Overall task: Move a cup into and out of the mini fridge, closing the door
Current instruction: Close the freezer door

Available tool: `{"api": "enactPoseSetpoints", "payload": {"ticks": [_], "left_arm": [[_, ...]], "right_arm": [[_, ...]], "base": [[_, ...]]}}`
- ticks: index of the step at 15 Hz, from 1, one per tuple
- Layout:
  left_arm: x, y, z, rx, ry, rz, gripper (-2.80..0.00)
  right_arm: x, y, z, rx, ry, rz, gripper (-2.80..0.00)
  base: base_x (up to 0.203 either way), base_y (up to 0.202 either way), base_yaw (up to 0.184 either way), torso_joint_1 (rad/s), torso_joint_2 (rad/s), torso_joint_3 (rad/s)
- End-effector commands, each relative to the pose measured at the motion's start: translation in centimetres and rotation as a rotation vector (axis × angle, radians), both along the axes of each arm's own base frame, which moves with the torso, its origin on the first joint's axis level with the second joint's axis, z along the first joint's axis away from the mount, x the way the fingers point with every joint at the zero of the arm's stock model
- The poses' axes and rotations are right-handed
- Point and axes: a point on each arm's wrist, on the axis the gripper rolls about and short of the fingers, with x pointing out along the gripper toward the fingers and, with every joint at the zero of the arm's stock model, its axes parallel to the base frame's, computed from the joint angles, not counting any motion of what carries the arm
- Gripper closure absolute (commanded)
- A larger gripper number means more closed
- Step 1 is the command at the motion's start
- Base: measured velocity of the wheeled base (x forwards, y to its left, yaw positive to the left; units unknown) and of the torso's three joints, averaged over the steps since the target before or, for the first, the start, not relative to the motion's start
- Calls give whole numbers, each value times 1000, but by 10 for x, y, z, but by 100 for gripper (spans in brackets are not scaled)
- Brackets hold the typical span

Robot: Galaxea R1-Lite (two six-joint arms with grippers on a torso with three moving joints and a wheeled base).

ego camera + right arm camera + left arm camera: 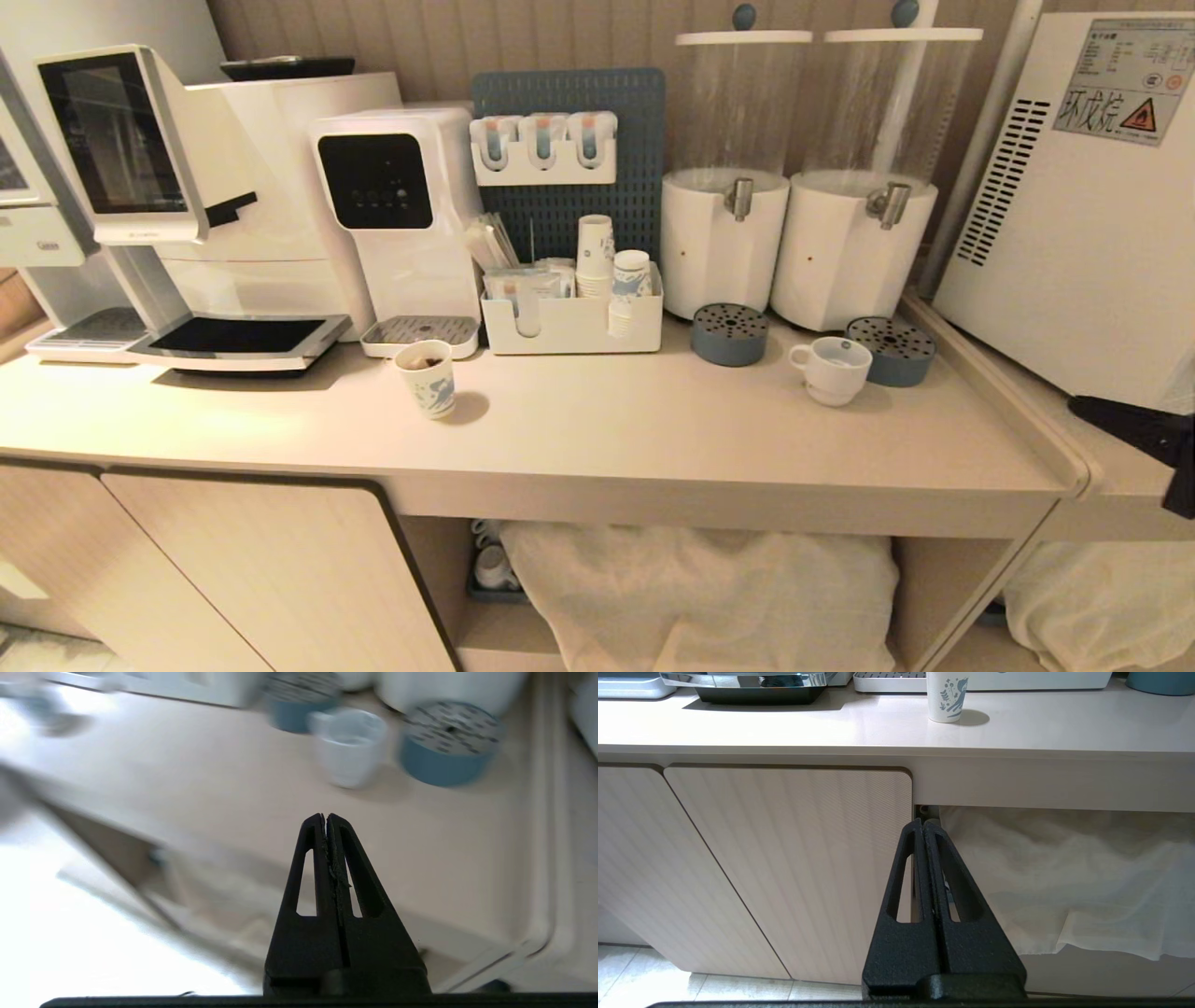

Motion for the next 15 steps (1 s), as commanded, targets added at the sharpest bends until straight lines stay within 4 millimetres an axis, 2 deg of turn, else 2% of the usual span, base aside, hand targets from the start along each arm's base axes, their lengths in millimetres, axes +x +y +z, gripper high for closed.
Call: {"api": "enactPoseSetpoints", "payload": {"ticks": [1, 5, 7, 10, 11, 13, 15], "left_arm": [[0, 0, 0, 0, 0, 1, 0], [0, 0, 0, 0, 0, 0, 0], [0, 0, 0, 0, 0, 0, 0], [0, 0, 0, 0, 0, 1, 0], [0, 0, 0, 0, 0, 0, 0], [0, 0, 0, 0, 1, 1, 0], [0, 0, 0, 0, 0, 0, 0]], "right_arm": [[-58, 21, 27, -35, -128, 29, 0], [-136, 54, 22, 3, -186, 40, 0], [-174, 56, 7, 43, -208, -10, 0], [-217, 52, -24, 74, -293, -201, 0], [-222, 50, -34, 75, -309, -273, 0], [-214, 44, -56, 60, -274, -489, 0], [-199, 44, -80, 29, -277, -500, 0]], "base": [[0, 0, 0, 0, 0, 0], [0, 0, 0, 0, 0, 0], [0, 0, 0, 0, 0, 0], [0, 0, 0, 0, 0, 0], [0, 0, 0, 0, 0, 0], [0, 0, 0, 0, 0, 0], [0, 0, 0, 0, 0, 0]]}}
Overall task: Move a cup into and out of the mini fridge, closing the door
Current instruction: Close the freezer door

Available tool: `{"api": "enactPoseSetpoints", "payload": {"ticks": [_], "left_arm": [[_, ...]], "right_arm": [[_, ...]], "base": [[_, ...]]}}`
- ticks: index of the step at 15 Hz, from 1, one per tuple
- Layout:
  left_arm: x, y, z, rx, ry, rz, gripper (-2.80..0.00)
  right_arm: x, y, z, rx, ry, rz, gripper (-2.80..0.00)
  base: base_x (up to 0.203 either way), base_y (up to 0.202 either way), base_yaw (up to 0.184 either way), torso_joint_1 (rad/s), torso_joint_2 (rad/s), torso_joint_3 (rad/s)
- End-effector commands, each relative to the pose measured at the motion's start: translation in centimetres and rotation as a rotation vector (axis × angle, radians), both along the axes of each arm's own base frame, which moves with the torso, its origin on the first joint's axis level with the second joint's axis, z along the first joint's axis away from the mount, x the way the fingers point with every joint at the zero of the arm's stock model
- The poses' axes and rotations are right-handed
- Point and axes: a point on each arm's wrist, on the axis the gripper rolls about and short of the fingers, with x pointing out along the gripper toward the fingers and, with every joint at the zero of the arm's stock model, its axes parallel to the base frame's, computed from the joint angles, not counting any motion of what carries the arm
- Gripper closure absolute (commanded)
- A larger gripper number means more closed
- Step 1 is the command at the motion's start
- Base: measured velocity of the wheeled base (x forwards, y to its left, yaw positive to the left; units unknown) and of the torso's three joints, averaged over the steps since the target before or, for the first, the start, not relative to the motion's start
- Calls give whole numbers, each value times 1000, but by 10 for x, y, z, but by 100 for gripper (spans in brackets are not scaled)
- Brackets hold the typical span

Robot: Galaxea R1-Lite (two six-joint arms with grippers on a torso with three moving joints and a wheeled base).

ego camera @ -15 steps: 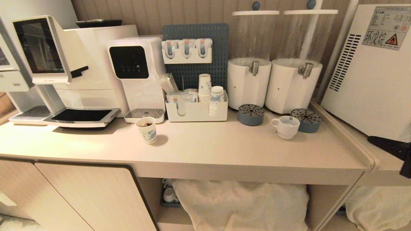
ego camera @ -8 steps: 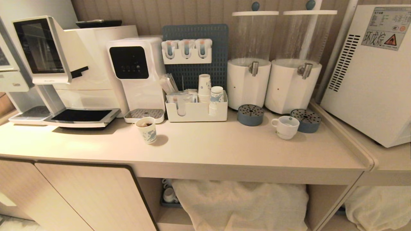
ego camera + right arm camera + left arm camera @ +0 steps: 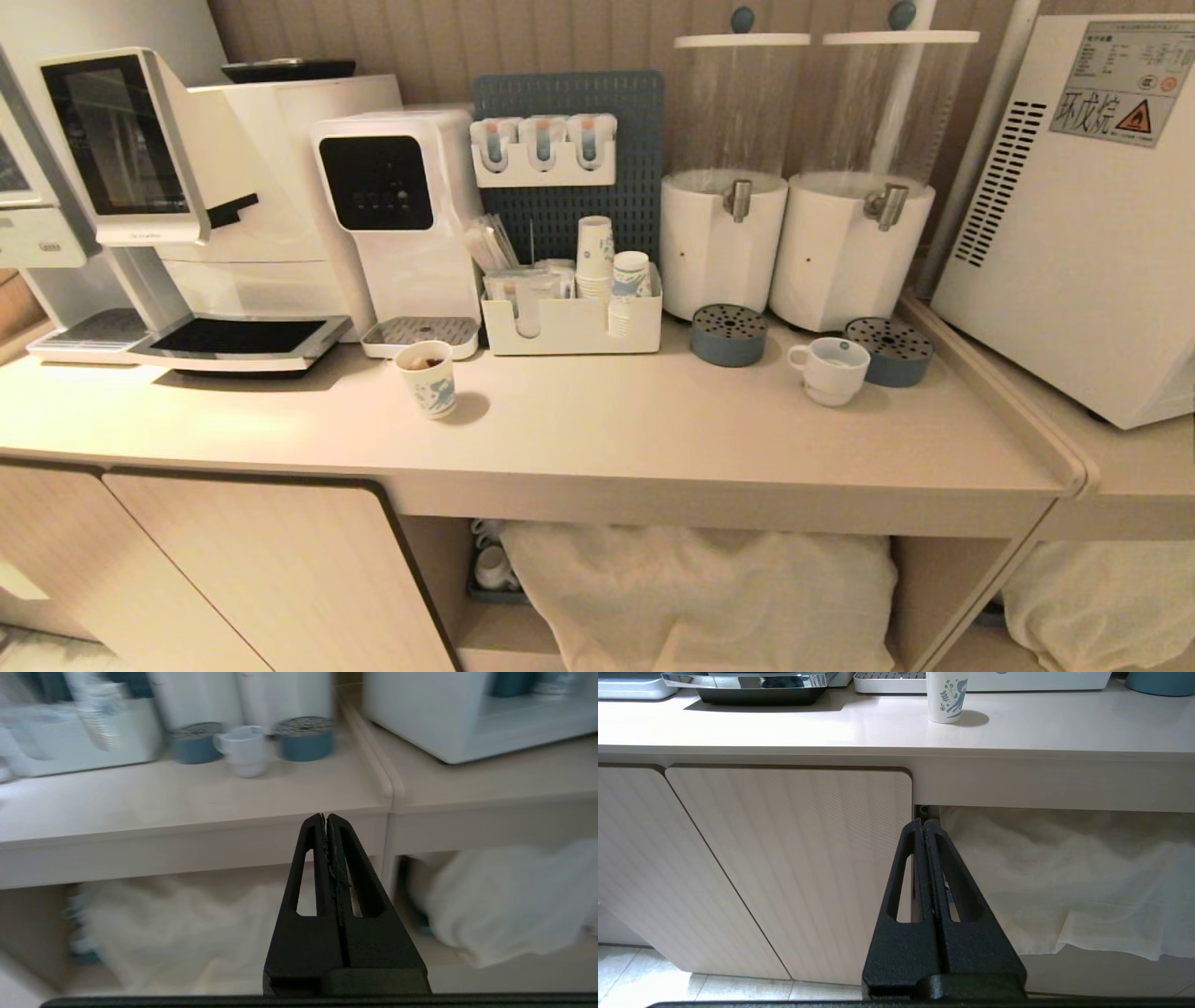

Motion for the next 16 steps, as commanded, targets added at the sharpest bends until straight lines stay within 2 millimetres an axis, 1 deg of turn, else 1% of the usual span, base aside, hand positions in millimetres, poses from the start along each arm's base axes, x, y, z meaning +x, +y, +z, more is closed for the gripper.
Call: {"api": "enactPoseSetpoints", "payload": {"ticks": [1, 2, 5, 8, 16], "left_arm": [[0, 0, 0, 0, 0, 1, 0], [0, 0, 0, 0, 0, 0, 0], [0, 0, 0, 0, 0, 1, 0], [0, 0, 0, 0, 0, 1, 0], [0, 0, 0, 4, 3, 1, 0]], "right_arm": [[10, 0, -24, -41, -71, -5, 0], [12, 0, -26, -61, -109, 0, 0], [12, 1, -27, -70, -93, 61, 0], [12, 3, -41, -81, 59, 127, 0], [12, 3, -39, -72, 51, 125, 0]], "base": [[0, 0, 0, 0, 0, 0], [0, 0, 0, 0, 0, 0], [0, 0, 0, 0, 0, 0], [0, 0, 0, 0, 0, 0], [0, 0, 0, 0, 0, 0]]}}
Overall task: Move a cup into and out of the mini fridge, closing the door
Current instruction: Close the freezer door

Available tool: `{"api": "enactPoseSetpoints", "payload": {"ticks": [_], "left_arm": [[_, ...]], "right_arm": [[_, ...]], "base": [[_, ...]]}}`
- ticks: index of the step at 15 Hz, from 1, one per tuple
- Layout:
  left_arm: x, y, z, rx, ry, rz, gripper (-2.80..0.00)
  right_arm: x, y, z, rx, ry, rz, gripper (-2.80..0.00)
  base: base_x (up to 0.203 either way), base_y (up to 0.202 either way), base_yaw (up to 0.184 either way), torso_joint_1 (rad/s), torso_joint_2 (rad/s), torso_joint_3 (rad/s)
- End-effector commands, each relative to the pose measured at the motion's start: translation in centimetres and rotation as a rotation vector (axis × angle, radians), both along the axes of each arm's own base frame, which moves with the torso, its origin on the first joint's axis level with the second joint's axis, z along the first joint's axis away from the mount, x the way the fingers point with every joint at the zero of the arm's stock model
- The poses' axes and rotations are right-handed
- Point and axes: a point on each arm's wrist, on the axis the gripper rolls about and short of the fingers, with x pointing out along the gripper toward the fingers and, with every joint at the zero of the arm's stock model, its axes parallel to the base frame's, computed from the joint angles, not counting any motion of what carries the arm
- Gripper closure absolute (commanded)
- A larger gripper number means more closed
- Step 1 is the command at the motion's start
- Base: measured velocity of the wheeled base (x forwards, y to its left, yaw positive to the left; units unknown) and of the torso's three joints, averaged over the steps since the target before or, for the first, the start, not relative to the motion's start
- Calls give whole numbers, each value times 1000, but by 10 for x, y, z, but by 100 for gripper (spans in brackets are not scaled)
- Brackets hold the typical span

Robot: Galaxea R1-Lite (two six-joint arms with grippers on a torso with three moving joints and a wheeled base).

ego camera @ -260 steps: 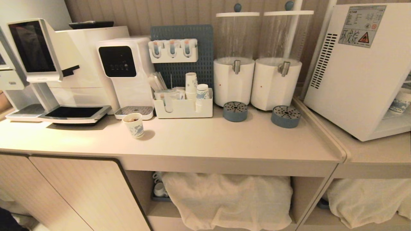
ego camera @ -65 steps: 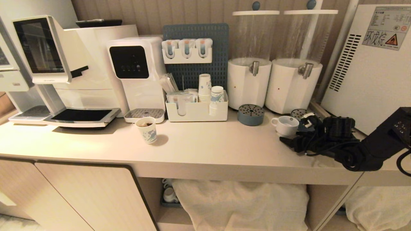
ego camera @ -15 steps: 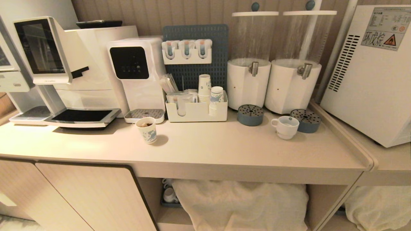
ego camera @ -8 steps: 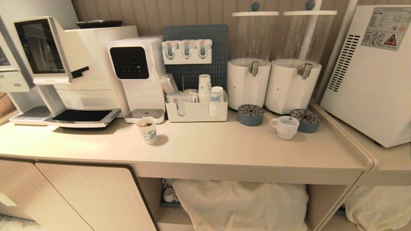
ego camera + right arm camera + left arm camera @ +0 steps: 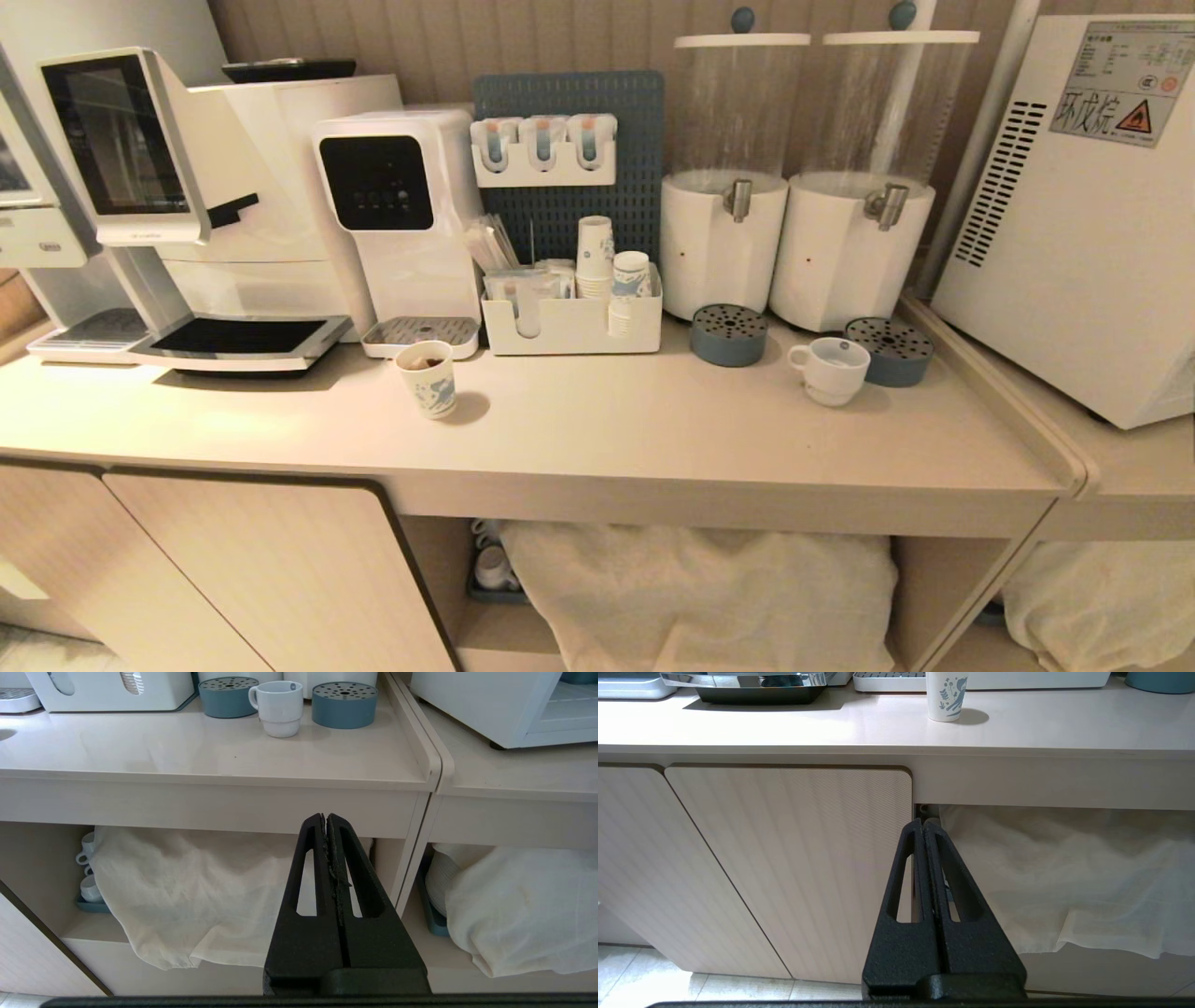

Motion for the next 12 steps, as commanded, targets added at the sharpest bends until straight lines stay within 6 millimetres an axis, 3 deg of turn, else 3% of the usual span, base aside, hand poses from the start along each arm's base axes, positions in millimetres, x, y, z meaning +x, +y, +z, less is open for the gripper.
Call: {"api": "enactPoseSetpoints", "payload": {"ticks": [1, 7, 12], "left_arm": [[0, 0, 0, 0, 1, 0, 0], [0, 0, 0, 0, 0, 1, 0], [0, 0, 0, -1, 0, 2, 0]], "right_arm": [[0, 0, -1, 0, 6, 1, 0], [0, 0, -1, 7, 6, -1, 0], [0, 0, -1, 9, 7, -1, 0]], "base": [[0, 0, 0, 0, 0, 0], [1, -12, 1, 0, 1, 0], [1, -174, 2, 0, 1, 5]]}}
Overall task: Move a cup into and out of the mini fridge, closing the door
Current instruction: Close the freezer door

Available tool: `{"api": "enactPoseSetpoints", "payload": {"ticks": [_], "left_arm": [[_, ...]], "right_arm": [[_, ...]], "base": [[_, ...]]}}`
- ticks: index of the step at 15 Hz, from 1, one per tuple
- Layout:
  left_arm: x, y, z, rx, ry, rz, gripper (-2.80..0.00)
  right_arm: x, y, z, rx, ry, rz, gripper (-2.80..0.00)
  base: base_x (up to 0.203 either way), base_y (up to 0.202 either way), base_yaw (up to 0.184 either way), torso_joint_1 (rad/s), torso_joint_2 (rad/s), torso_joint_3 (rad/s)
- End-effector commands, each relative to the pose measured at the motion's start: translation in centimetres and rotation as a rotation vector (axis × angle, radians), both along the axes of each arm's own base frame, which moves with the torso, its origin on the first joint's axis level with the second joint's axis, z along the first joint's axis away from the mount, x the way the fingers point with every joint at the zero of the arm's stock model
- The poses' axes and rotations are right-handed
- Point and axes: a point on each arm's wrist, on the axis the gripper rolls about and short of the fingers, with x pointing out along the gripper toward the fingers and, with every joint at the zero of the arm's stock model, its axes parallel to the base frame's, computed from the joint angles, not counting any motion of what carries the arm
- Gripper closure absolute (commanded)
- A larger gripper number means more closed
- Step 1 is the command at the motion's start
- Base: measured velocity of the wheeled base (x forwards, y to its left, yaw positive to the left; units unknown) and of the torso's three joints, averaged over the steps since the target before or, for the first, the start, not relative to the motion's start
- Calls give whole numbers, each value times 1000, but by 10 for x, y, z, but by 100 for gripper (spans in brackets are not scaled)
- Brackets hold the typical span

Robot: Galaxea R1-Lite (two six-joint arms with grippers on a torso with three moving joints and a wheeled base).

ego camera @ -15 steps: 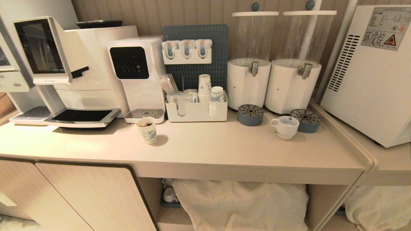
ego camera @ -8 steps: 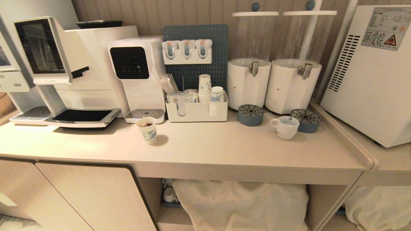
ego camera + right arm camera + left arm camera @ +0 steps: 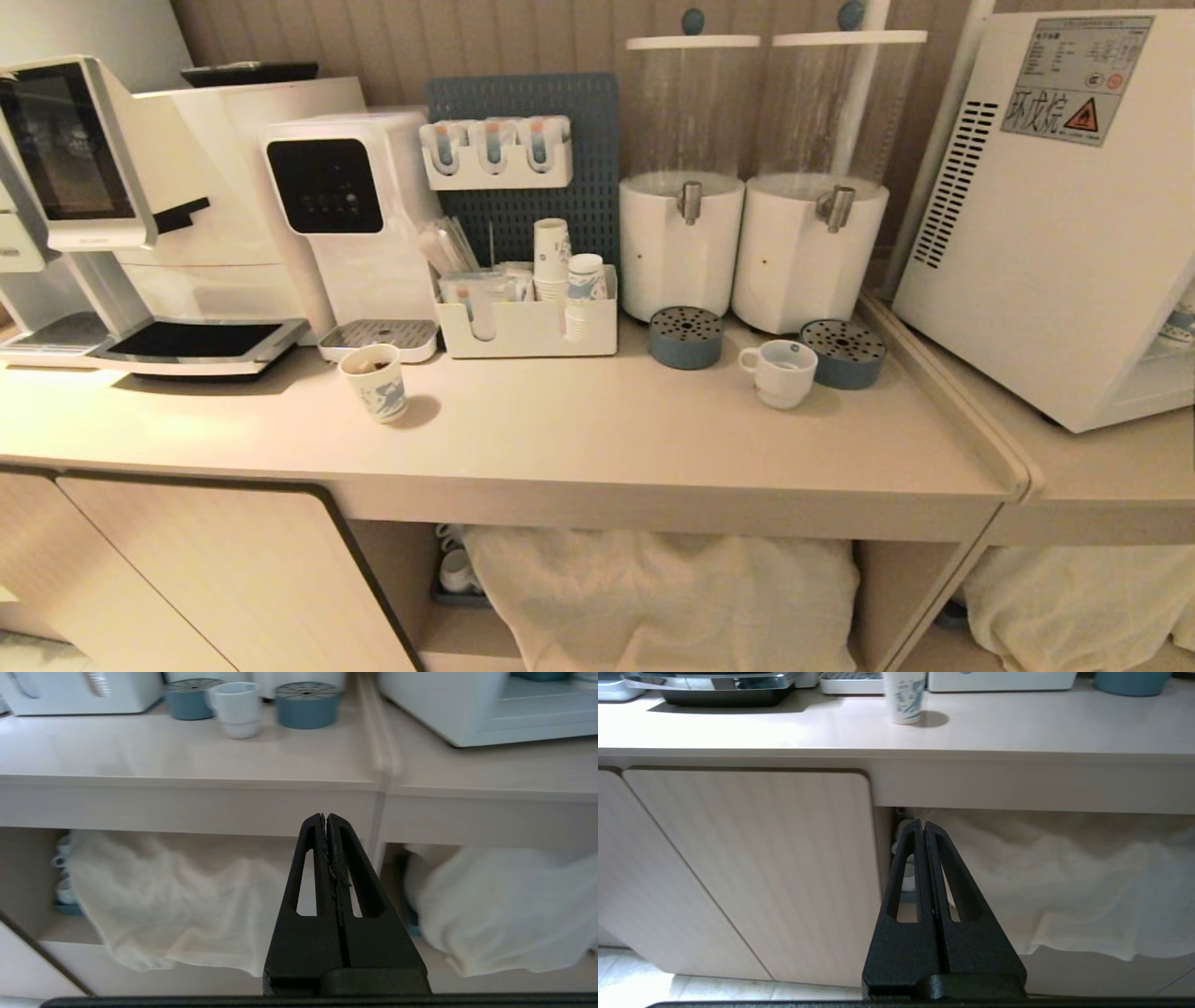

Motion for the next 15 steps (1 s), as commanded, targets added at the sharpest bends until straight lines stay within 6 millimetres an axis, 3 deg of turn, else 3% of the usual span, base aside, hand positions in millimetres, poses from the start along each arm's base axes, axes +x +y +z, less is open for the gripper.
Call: {"api": "enactPoseSetpoints", "payload": {"ticks": [1, 10, 15], "left_arm": [[0, 0, 0, 0, 0, 1, 0], [0, 0, 0, -1, 0, 1, 0], [0, 0, 0, -1, 1, 1, 0]], "right_arm": [[0, 0, -1, -1, 5, 0, 0], [0, 0, -1, -1, 9, 0, 0], [0, 0, -1, -1, 8, 0, 0]], "base": [[0, -193, 2, -2, -2, 2], [-44, -174, 0, 2, 0, 2], [-211, -205, -2, 1, 1, 2]]}}
